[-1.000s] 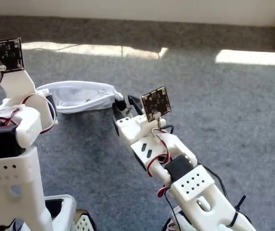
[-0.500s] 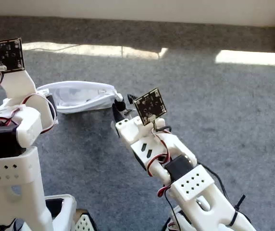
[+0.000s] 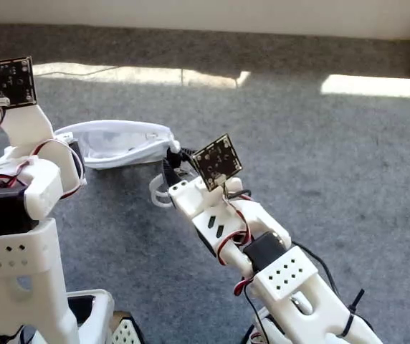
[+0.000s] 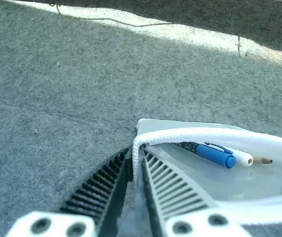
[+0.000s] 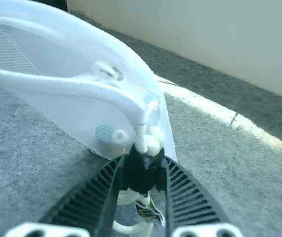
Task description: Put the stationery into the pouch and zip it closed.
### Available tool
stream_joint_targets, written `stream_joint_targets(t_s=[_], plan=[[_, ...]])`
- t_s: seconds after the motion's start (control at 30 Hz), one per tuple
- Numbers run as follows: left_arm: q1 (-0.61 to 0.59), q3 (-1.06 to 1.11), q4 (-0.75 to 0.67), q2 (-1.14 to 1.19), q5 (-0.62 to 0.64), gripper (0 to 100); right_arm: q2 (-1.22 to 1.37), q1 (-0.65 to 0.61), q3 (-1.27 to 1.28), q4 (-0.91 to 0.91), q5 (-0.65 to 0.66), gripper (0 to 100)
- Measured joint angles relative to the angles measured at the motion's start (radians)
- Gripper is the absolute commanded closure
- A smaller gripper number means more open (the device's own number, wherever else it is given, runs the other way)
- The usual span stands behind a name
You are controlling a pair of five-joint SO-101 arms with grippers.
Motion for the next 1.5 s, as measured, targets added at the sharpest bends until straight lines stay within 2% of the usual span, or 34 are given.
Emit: stream_joint_targets(t_s=[0.1, 0.2, 0.73, 0.93, 1.07, 1.2, 1.5], plan=[[0.0, 0.0, 0.0, 0.0, -0.002, 99, 0.0, 0.002, 0.0, 0.0, 0.087, 99.5], [-0.002, 0.0, 0.0, 0.0, -0.002, 99, 0.0, 0.002, 0.0, 0.0, 0.118, 99.5], [0.0, 0.003, 0.0, 0.0, -0.002, 99, -0.341, -0.048, 0.215, -0.002, 0.132, 99.5], [-0.002, 0.011, -0.017, 0.0, 0.0, 86, -0.344, -0.054, 0.218, 0.006, 0.133, 99.5], [-0.006, 0.032, -0.018, 0.021, 0.0, 79, -0.35, -0.078, 0.218, 0.095, 0.133, 99.5], [0.009, 0.031, -0.026, 0.018, 0.0, 79, -0.359, -0.112, 0.219, 0.215, 0.133, 99.5], [0.14, 0.031, -0.083, 0.018, 0.0, 79, -0.376, -0.127, 0.219, 0.35, 0.133, 99.5]])
